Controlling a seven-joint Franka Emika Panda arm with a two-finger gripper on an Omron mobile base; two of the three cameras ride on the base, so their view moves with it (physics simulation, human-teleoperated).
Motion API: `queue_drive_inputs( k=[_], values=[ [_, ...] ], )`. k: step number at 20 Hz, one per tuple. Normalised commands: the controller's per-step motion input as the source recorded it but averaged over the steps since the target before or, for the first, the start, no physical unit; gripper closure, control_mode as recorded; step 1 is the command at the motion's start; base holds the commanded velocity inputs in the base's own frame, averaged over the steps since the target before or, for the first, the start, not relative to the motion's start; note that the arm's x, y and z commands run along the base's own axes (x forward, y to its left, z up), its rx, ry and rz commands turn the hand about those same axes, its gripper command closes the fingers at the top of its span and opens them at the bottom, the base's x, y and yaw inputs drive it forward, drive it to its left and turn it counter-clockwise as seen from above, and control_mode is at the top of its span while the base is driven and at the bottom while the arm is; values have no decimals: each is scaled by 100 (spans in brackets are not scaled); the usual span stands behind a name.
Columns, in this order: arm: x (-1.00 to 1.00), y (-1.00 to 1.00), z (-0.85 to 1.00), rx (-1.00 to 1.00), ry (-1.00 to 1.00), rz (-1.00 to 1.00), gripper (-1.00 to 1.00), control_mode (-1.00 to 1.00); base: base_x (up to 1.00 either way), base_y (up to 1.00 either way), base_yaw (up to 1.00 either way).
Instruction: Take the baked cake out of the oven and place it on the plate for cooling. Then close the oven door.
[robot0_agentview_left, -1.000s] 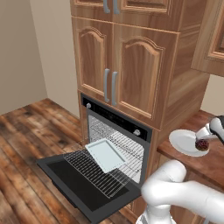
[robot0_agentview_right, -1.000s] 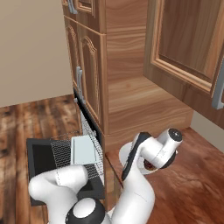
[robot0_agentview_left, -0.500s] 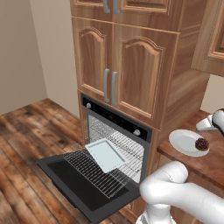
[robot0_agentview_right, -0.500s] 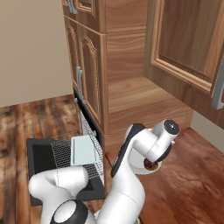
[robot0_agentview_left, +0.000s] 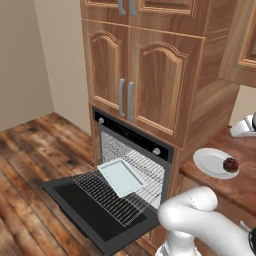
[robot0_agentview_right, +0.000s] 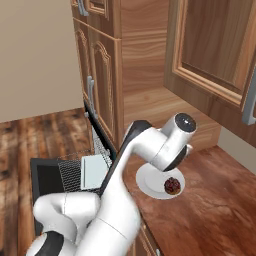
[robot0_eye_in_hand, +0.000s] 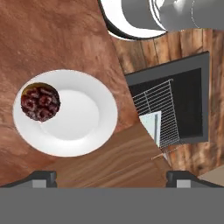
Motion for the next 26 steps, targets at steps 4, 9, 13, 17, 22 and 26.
queue_drive_inputs(
  k=[4, 9, 13, 17, 22, 26],
  values=[
    [-35, 83, 75, 0, 13, 0, -100, -100, 0, 0, 0],
    [-24, 100, 48, 0, 7, 0, -100, -100, 0, 0, 0],
    [-34, 100, 14, 0, 0, 0, -100, -100, 0, 0, 0],
    [-44, 100, 0, 0, 0, -5, -100, -100, 0, 0, 0],
    [-40, 100, 0, 0, 0, -12, -100, -100, 0, 0, 0],
    [-18, 100, 0, 0, 0, -19, -100, -100, 0, 0, 0]
  ],
)
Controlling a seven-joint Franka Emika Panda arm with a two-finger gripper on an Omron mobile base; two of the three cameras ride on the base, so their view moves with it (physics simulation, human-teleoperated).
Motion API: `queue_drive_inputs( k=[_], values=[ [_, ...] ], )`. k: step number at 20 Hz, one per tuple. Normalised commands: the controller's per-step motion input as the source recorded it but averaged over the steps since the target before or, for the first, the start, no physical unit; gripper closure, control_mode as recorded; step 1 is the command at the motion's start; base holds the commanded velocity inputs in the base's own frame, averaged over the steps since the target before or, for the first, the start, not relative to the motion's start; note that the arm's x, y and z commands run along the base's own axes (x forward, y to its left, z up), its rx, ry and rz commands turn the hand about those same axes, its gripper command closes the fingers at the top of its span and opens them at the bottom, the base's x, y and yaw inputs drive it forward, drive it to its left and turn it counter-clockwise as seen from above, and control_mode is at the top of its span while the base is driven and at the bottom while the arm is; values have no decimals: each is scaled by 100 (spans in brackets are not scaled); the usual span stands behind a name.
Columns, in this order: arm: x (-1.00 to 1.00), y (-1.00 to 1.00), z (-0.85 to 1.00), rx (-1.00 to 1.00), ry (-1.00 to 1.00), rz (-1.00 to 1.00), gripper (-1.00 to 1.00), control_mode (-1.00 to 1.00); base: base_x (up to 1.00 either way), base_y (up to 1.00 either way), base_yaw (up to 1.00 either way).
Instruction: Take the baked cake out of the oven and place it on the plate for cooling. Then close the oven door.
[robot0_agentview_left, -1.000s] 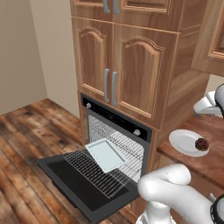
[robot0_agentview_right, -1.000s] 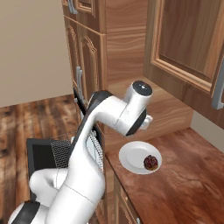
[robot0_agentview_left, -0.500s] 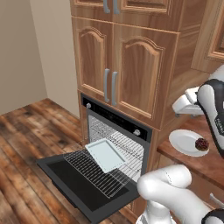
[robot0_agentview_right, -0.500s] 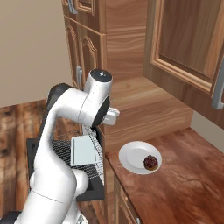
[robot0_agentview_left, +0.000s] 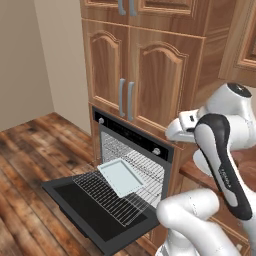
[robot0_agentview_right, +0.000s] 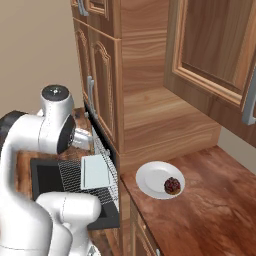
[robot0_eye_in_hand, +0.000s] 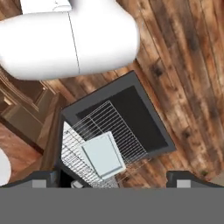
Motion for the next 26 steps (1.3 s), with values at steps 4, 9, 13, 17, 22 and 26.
queue_drive_inputs(
  k=[4, 9, 13, 17, 22, 26],
  values=[
    [0, 100, -5, 0, 2, -33, -100, -100, 0, 0, 0],
    [8, 100, -24, 0, 12, -49, -100, -100, 0, 0, 0],
    [24, 90, -40, 0, 15, -56, -100, -100, 0, 0, 0],
    [31, 72, -57, 4, 16, -60, -100, -100, 0, 0, 0],
    [36, 46, -63, 10, 18, -60, -100, -100, 0, 0, 0],
    [41, 19, -63, 18, 16, -55, -100, -100, 0, 0, 0]
  ],
)
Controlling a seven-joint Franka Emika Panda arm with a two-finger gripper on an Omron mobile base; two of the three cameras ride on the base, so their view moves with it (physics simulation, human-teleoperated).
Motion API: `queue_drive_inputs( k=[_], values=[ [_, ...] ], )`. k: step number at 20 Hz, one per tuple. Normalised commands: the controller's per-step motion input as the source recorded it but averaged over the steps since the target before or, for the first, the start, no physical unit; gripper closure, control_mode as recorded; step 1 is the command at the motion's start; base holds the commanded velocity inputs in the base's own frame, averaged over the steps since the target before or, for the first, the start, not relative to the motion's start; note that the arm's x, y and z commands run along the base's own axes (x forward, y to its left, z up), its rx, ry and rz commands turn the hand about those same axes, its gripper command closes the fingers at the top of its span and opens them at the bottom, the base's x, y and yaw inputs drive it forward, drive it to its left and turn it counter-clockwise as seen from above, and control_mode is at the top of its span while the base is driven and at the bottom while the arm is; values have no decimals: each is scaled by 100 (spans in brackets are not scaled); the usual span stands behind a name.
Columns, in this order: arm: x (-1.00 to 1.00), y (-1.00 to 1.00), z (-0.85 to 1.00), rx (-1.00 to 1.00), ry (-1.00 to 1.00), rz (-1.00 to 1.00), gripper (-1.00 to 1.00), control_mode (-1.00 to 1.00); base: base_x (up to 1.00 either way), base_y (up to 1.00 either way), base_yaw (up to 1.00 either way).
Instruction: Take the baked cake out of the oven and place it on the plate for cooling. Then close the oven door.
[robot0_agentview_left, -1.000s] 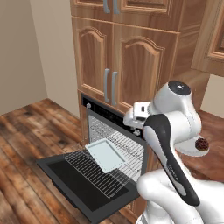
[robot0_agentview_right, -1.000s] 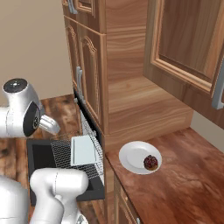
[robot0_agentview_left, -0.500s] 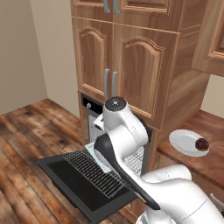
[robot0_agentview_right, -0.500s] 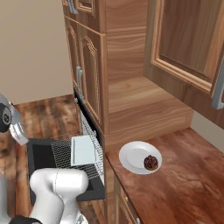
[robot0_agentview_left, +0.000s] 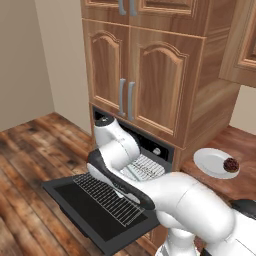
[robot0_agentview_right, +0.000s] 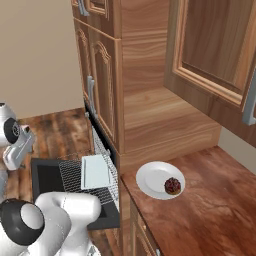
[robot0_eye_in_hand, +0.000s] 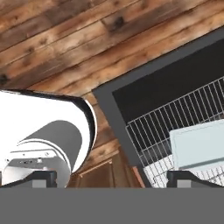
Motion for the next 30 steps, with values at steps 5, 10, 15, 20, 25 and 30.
queue_drive_inputs(
  k=[5, 10, 15, 20, 25, 30],
  values=[
    [30, 0, -67, 23, 4, -46, -100, -100, 0, 0, 0],
    [10, 1, -69, 20, 0, -42, -100, -100, 0, 0, 0],
    [1, 12, -70, 11, 0, -33, -100, -100, 0, 0, 0],
    [0, 50, -44, 1, -1, -31, -100, -100, 0, 0, 0],
    [13, 61, -30, 0, 2, -30, -100, -100, 0, 0, 0],
    [40, 47, -39, -1, 13, -31, -100, -100, 0, 0, 0]
  ],
)
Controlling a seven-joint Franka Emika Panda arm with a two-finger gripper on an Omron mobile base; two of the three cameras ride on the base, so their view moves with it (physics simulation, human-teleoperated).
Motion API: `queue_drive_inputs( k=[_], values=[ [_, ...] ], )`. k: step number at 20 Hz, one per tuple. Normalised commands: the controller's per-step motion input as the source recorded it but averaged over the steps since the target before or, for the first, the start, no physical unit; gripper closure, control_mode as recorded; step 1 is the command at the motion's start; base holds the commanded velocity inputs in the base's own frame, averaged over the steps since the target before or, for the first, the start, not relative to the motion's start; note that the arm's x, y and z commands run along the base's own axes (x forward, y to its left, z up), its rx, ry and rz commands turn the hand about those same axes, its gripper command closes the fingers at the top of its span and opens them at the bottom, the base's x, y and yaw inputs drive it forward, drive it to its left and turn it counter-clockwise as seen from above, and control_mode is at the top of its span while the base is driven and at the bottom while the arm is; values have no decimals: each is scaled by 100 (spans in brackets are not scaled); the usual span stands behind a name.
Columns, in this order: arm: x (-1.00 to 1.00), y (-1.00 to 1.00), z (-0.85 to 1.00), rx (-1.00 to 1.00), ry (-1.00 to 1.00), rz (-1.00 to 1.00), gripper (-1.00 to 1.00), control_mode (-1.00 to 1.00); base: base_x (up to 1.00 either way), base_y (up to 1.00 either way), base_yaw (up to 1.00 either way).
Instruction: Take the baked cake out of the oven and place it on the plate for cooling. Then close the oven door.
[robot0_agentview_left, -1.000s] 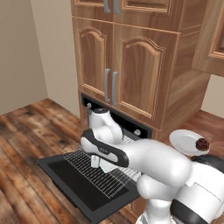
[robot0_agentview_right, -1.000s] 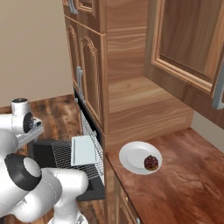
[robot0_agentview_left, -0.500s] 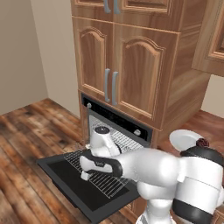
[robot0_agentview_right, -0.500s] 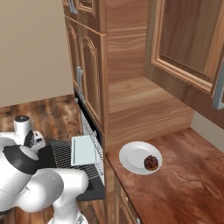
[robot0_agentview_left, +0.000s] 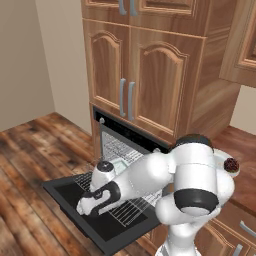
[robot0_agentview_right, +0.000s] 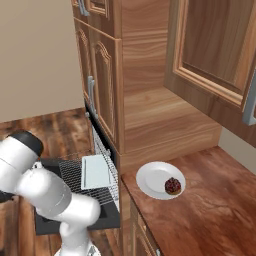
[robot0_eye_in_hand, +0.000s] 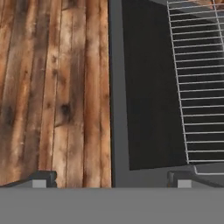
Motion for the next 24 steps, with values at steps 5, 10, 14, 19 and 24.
queue_drive_inputs(
  k=[5, 10, 14, 19, 24],
  values=[
    [54, 31, -35, -3, 18, -29, -100, -100, 0, 0, 0],
    [64, 25, -20, -2, 20, -23, -100, -100, 0, 0, 0],
    [57, 29, -16, -4, 18, -17, -100, -100, 0, 0, 0],
    [30, 40, -4, -7, 11, -12, -100, -100, 0, 0, 0],
    [10, 48, 0, -11, 4, -10, -100, -100, 0, 0, 0]
  ],
)
